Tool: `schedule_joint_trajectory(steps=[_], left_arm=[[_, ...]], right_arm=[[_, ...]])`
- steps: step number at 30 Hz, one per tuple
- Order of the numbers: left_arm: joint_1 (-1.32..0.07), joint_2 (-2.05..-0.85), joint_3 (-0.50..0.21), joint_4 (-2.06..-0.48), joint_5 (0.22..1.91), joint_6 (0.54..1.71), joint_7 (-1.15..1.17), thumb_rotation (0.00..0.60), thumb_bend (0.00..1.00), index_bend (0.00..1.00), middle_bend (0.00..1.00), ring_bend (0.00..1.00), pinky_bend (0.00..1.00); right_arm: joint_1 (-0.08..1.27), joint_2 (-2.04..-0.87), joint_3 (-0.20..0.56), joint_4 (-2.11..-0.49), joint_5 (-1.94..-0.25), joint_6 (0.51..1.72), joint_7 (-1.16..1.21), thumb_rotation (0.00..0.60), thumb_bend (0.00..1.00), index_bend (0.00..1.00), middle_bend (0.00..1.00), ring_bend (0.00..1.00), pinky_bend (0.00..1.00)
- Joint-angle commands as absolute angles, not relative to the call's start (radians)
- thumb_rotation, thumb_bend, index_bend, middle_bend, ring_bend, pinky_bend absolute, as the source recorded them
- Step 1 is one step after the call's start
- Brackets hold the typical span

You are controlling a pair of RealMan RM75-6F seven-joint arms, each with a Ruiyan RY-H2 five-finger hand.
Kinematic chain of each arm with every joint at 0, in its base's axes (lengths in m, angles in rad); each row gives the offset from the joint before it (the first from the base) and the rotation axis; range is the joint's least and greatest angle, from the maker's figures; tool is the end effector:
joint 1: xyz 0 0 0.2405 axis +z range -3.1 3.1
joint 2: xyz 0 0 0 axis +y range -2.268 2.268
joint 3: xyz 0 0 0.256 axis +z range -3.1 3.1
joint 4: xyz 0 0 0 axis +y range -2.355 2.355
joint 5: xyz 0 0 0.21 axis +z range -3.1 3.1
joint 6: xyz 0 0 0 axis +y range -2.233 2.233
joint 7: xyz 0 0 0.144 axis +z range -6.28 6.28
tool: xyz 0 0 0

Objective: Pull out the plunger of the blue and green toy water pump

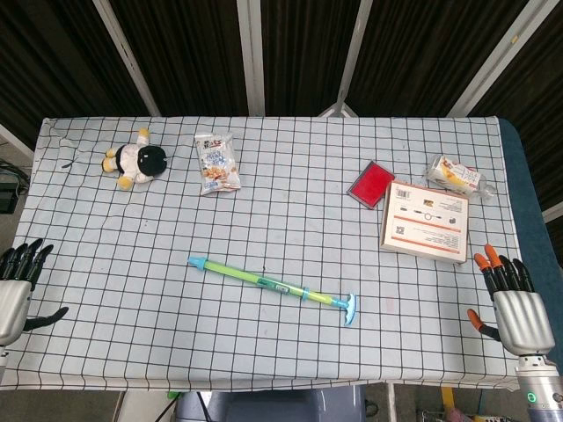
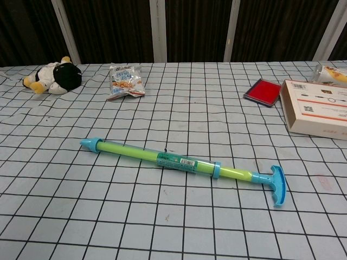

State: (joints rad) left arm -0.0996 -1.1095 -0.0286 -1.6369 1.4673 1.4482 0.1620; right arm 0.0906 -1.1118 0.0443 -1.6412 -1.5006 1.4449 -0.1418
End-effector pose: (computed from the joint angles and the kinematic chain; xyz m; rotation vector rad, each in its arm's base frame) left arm -0.3122 0.1806 0.1538 -1.4485 -0.8373 -0.7562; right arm -0.3072 -0.1810 0.1525 1.4569 -0.8400 0.7956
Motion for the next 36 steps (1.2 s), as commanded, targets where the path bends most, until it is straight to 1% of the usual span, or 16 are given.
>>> schedule_joint_trajectory(steps=[1,25,26,27,29,31,34,36], left_arm=[[-0.100,-1.107,-0.027,-1.642,1.464,1.443,0.164,0.600,0.01,0.00,0.00,0.00,0.00],[-0.099,-1.105,-0.025,-1.643,1.470,1.447,0.159,0.600,0.01,0.00,0.00,0.00,0.00],[-0.099,-1.105,-0.026,-1.645,1.470,1.447,0.159,0.600,0.01,0.00,0.00,0.00,0.00],[-0.099,-1.105,-0.026,-1.646,1.471,1.448,0.159,0.600,0.01,0.00,0.00,0.00,0.00],[-0.099,-1.107,-0.025,-1.646,1.475,1.451,0.165,0.600,0.01,0.00,0.00,0.00,0.00],[-0.099,-1.108,-0.024,-1.647,1.478,1.453,0.171,0.600,0.01,0.00,0.00,0.00,0.00],[-0.097,-1.108,-0.025,-1.651,1.479,1.458,0.169,0.600,0.01,0.00,0.00,0.00,0.00],[-0.097,-1.108,-0.026,-1.651,1.478,1.459,0.170,0.600,0.01,0.00,0.00,0.00,0.00]], right_arm=[[0.090,-1.111,0.045,-1.642,-1.498,1.445,-0.142,0.600,0.31,0.00,0.00,0.00,0.00],[0.091,-1.117,0.049,-1.651,-1.502,1.450,-0.123,0.600,0.31,0.01,0.00,0.00,0.00],[0.092,-1.118,0.049,-1.654,-1.507,1.452,-0.119,0.600,0.31,0.03,0.00,0.00,0.00],[0.092,-1.119,0.049,-1.655,-1.512,1.455,-0.116,0.600,0.31,0.07,0.00,0.00,0.00],[0.094,-1.125,0.051,-1.662,-1.534,1.469,-0.096,0.600,0.31,0.26,0.04,0.00,0.00],[0.095,-1.136,0.055,-1.674,-1.546,1.483,-0.066,0.600,0.31,0.35,0.09,0.00,0.00],[0.105,-1.149,0.052,-1.700,-1.553,1.468,-0.040,0.600,0.31,0.42,0.15,0.00,0.00],[0.123,-1.161,0.051,-1.712,-1.557,1.438,-0.068,0.600,0.31,0.45,0.18,0.00,0.00]])
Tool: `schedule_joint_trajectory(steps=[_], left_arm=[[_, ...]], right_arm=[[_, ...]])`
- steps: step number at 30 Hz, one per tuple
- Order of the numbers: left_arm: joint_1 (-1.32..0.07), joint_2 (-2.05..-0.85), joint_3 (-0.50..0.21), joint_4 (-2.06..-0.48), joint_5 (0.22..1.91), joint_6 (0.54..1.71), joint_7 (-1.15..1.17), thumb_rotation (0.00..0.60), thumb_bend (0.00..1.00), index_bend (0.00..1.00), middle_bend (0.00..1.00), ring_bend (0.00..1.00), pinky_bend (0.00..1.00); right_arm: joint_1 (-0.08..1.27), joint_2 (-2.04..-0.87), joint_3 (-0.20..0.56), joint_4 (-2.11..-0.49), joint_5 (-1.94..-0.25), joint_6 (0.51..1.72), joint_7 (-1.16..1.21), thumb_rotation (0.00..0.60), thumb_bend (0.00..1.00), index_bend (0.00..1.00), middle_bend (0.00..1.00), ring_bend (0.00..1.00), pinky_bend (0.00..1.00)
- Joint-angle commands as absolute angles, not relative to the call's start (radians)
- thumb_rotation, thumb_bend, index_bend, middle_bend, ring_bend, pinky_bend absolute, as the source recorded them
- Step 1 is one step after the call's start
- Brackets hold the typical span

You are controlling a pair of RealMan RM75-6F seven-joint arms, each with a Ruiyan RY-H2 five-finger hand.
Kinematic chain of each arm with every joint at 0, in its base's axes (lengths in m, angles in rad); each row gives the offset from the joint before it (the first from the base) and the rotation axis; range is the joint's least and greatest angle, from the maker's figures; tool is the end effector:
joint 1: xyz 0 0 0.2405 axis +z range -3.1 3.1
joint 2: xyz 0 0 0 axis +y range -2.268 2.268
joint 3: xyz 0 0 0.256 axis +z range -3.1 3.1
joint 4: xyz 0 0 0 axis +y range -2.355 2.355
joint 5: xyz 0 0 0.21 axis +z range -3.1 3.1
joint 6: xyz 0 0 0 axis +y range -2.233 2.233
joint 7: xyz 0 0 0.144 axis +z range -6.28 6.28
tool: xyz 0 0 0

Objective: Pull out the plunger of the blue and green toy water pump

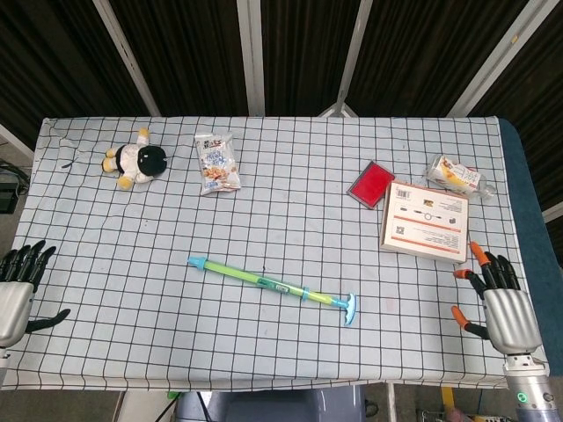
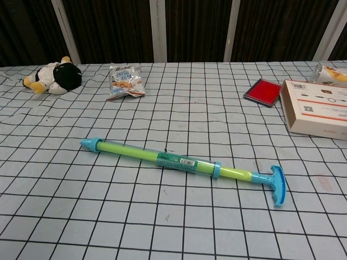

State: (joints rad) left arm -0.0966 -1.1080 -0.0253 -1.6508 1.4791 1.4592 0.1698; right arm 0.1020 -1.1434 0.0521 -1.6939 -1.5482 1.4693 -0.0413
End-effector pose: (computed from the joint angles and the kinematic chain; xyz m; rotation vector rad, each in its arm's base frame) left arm -0.3082 0.1787 0.1533 -1.4523 -0.8318 -0.7677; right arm -0.2828 -0.1844 0.1404 1.4315 -0.9320 0.9890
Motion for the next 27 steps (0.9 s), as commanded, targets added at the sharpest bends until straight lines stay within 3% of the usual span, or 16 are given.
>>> schedule_joint_trajectory(steps=[1,10,27], left_arm=[[-0.097,-1.108,-0.026,-1.651,1.476,1.457,0.170,0.600,0.01,0.00,0.00,0.00,0.00],[-0.099,-1.108,-0.024,-1.653,1.477,1.451,0.170,0.600,0.01,0.00,0.00,0.00,0.00],[-0.102,-1.106,-0.025,-1.655,1.471,1.442,0.154,0.600,0.01,0.00,0.00,0.00,0.00]], right_arm=[[0.132,-1.168,0.052,-1.717,-1.556,1.425,-0.084,0.600,0.31,0.46,0.19,0.00,0.00],[0.234,-1.259,0.073,-1.772,-1.497,1.257,-0.168,0.600,0.31,0.47,0.19,0.00,0.00],[0.331,-1.495,0.105,-1.737,-1.362,1.150,-0.379,0.600,0.31,0.49,0.19,0.00,0.00]])
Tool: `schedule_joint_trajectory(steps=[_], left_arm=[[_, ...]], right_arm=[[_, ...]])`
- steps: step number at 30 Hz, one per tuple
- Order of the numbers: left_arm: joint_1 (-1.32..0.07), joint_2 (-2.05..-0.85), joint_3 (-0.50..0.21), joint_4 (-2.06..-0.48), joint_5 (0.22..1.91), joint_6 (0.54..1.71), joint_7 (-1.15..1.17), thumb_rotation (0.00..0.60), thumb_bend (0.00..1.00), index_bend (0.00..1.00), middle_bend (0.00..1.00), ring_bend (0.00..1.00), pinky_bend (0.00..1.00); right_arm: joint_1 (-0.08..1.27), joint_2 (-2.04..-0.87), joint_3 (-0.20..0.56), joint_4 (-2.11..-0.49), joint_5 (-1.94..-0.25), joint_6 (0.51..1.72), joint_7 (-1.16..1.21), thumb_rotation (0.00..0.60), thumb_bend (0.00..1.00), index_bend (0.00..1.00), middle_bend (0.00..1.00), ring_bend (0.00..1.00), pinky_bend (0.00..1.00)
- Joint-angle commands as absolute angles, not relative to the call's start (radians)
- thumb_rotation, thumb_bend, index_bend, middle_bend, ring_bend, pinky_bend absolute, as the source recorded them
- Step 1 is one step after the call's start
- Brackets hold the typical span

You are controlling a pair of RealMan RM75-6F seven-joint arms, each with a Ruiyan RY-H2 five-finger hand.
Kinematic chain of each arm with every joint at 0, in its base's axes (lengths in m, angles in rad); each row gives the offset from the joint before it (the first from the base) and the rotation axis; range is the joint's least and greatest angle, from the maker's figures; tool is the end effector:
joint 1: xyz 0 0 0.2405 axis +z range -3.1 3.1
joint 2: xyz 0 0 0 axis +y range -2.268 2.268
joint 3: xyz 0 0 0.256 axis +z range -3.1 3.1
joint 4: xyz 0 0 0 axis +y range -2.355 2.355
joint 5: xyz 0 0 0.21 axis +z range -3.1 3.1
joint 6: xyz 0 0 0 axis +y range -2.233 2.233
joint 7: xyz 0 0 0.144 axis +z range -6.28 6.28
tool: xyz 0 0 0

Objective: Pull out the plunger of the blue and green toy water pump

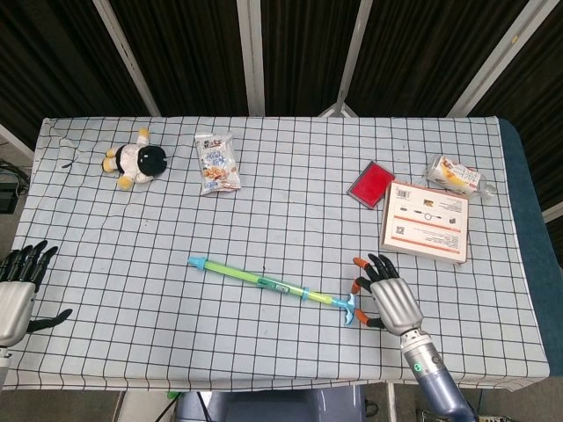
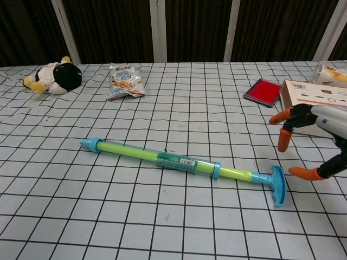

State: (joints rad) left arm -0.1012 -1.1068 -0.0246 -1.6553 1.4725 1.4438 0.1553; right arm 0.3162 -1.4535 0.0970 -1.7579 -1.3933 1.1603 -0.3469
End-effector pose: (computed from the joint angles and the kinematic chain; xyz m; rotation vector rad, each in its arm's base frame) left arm -0.3083 0.1798 0.1514 -1.4541 -0.8572 -0.7717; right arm -0.1962 -0.2275 0.0158 1.7162 -1.0853 0.9924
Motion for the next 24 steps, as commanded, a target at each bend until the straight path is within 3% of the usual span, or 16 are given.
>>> schedule_joint_trajectory(steps=[1,11,24], left_arm=[[-0.102,-1.106,-0.025,-1.655,1.470,1.441,0.154,0.600,0.01,0.00,0.00,0.00,0.00],[-0.105,-1.104,-0.029,-1.654,1.463,1.434,0.142,0.600,0.01,0.00,0.00,0.00,0.00],[-0.106,-1.104,-0.029,-1.655,1.465,1.434,0.134,0.600,0.01,0.00,0.00,0.00,0.00]], right_arm=[[0.334,-1.507,0.106,-1.734,-1.355,1.150,-0.386,0.600,0.31,0.49,0.19,0.00,0.00],[0.371,-1.613,0.117,-1.670,-1.289,1.129,-0.452,0.600,0.31,0.49,0.19,0.00,0.00],[0.382,-1.647,0.109,-1.620,-1.253,1.129,-0.454,0.600,0.31,0.53,0.20,0.00,0.00]])
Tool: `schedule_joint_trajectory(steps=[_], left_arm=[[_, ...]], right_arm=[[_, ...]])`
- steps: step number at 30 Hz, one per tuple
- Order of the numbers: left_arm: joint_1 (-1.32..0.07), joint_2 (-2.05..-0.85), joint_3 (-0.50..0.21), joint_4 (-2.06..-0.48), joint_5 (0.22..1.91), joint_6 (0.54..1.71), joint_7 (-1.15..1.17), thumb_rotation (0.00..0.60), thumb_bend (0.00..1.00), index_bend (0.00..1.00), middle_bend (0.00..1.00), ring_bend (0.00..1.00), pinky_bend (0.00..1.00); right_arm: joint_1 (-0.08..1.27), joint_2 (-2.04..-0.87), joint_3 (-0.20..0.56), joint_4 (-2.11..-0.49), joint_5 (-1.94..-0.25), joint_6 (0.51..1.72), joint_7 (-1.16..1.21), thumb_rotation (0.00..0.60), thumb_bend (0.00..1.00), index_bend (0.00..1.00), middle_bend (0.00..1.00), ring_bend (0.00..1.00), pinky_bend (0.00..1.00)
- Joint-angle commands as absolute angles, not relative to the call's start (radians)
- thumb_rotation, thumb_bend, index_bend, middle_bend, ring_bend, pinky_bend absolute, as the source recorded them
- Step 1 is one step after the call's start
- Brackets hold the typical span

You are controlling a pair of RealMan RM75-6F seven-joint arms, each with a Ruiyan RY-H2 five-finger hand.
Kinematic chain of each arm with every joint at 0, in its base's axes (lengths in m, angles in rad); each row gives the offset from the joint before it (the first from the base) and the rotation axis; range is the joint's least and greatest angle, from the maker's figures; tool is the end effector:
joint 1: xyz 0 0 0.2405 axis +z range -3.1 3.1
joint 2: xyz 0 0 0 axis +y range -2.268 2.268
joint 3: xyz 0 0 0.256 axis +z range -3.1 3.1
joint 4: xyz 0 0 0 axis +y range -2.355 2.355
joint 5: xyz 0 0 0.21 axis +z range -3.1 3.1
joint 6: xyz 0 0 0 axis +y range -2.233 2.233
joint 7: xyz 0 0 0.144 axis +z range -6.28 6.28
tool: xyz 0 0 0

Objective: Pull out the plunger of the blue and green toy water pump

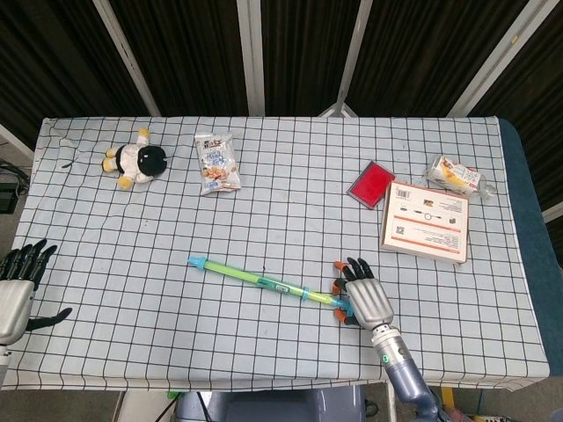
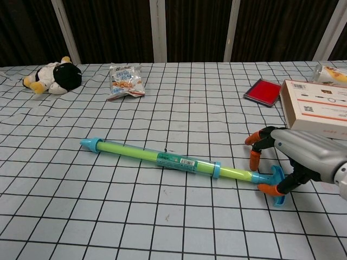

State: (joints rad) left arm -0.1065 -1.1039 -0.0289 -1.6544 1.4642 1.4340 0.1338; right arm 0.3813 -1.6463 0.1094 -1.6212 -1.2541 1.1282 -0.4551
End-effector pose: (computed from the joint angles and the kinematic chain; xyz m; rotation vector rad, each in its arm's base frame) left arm -0.3090 0.1823 0.1522 -1.4471 -0.8756 -0.7819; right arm -0.1868 -0.2395 -0.0383 1.7285 -1.1225 0.9116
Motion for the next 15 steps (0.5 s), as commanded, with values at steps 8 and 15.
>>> schedule_joint_trajectory(steps=[8,15], left_arm=[[-0.106,-1.103,-0.028,-1.658,1.463,1.434,0.135,0.600,0.01,0.00,0.00,0.00,0.00],[-0.104,-1.106,-0.027,-1.658,1.469,1.440,0.137,0.600,0.01,0.00,0.00,0.00,0.00]], right_arm=[[0.390,-1.645,0.106,-1.607,-1.241,1.125,-0.454,0.600,0.32,0.60,0.22,0.00,0.00],[0.397,-1.631,0.101,-1.615,-1.248,1.123,-0.443,0.600,0.41,0.63,0.23,0.00,0.00]])
